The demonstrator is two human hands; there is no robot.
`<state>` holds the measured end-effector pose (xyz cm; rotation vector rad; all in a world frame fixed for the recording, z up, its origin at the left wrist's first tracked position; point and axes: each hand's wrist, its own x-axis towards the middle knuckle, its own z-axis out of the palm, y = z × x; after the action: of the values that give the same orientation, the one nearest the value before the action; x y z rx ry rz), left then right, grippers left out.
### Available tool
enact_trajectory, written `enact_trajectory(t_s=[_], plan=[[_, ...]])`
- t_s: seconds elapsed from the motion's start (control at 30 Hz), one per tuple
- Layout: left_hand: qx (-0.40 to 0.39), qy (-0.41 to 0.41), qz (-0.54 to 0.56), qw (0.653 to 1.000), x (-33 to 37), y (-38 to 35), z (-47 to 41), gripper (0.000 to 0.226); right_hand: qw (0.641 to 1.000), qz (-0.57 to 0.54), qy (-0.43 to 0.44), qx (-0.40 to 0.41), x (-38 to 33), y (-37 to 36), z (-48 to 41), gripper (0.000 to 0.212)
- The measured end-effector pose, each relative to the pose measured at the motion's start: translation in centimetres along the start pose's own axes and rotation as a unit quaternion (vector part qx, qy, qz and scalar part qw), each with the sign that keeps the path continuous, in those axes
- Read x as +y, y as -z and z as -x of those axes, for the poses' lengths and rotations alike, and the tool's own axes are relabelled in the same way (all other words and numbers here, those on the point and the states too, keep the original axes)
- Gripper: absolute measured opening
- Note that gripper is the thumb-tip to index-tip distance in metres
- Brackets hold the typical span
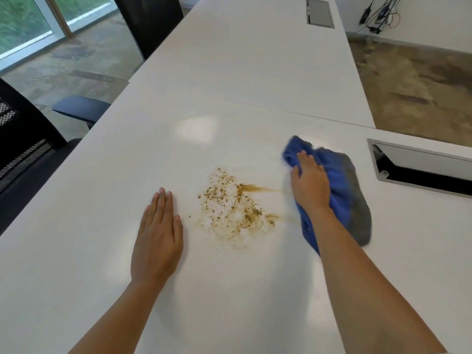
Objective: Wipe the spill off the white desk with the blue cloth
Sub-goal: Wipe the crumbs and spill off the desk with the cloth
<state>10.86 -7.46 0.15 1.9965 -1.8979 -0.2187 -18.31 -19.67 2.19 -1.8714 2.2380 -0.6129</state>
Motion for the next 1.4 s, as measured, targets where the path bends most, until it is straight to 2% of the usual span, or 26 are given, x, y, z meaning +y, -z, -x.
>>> enact_trajectory(t_s=[0.1, 0.17, 0.23, 0.37, 0.5, 0.57, 0.73, 0.87, 0.93, 1.03, 1.13, 1.2, 1.23, 1.3, 1.37, 1.4], plan=[[0.003, -0.002, -0.001, 1.000, 0.0, -0.1, 0.0, 0.059, 0.993, 0.026, -0.110, 0.042, 0.8, -0.1, 2.6, 0.049], [0.002, -0.002, 0.000, 1.000, 0.1, -0.1, 0.0, 0.060, 0.989, 0.037, -0.138, 0.045, -0.8, -0.9, 4.1, 0.051], [0.004, -0.003, -0.001, 1.000, 0.1, 0.0, -0.1, 0.059, 0.994, 0.033, -0.099, 0.028, -3.7, -2.0, 5.3, 0.052], [0.002, 0.001, 0.001, 1.000, 0.1, 0.0, 0.0, 0.059, 0.996, -0.002, 0.072, -0.061, -9.0, -3.9, 6.5, 0.051], [-0.001, 0.003, 0.003, 1.000, -0.1, 0.1, 0.0, 0.060, 0.980, -0.054, 0.148, -0.123, -7.9, -2.9, 3.8, 0.049], [0.000, 0.000, 0.003, 1.000, -0.1, 0.1, 0.0, 0.059, 0.987, -0.052, 0.118, -0.100, -5.6, -1.8, 2.3, 0.048], [0.002, -0.001, 0.006, 1.000, 0.1, -0.1, 0.1, 0.060, 0.997, 0.010, -0.076, 0.009, 1.6, 1.0, 1.1, 0.048], [0.001, -0.002, 0.009, 1.000, 0.1, -0.1, 0.0, 0.059, 0.988, 0.030, -0.147, 0.024, 0.6, 0.0, 0.9, 0.051], [0.001, 0.000, 0.016, 1.000, 0.2, -0.2, 0.0, 0.059, 0.992, 0.032, -0.120, 0.013, -2.2, -1.3, 0.7, 0.052], [-0.004, 0.005, 0.018, 1.000, 0.0, -0.2, 0.0, 0.058, 0.999, 0.032, -0.025, -0.033, -7.8, -3.5, 1.4, 0.053], [-0.008, 0.005, 0.024, 1.000, 0.0, 0.0, -0.2, 0.059, 0.993, 0.000, 0.043, -0.112, -13.0, -5.2, 2.5, 0.053], [-0.015, 0.005, 0.032, 0.999, 0.1, 0.1, -0.1, 0.061, 0.985, -0.055, 0.067, -0.150, -13.9, -4.4, 2.6, 0.045], [-0.016, 0.004, 0.035, 0.999, 0.1, 0.2, 0.0, 0.062, 0.984, -0.112, 0.052, -0.128, -13.3, -3.5, 2.4, 0.036], [-0.006, 0.000, 0.035, 0.999, 0.1, 0.5, 0.0, 0.065, 0.972, -0.234, -0.025, -0.015, -10.6, -1.5, 1.9, 0.029], [0.018, -0.024, 0.024, 0.999, 1.2, 0.8, -0.4, 0.064, 0.964, -0.225, -0.089, 0.109, -6.1, 0.1, 1.8, 0.031], [0.028, -0.043, 0.024, 0.998, 2.3, 0.8, -1.0, 0.063, 0.966, -0.193, -0.104, 0.137, -3.7, 0.5, 2.2, 0.032]])
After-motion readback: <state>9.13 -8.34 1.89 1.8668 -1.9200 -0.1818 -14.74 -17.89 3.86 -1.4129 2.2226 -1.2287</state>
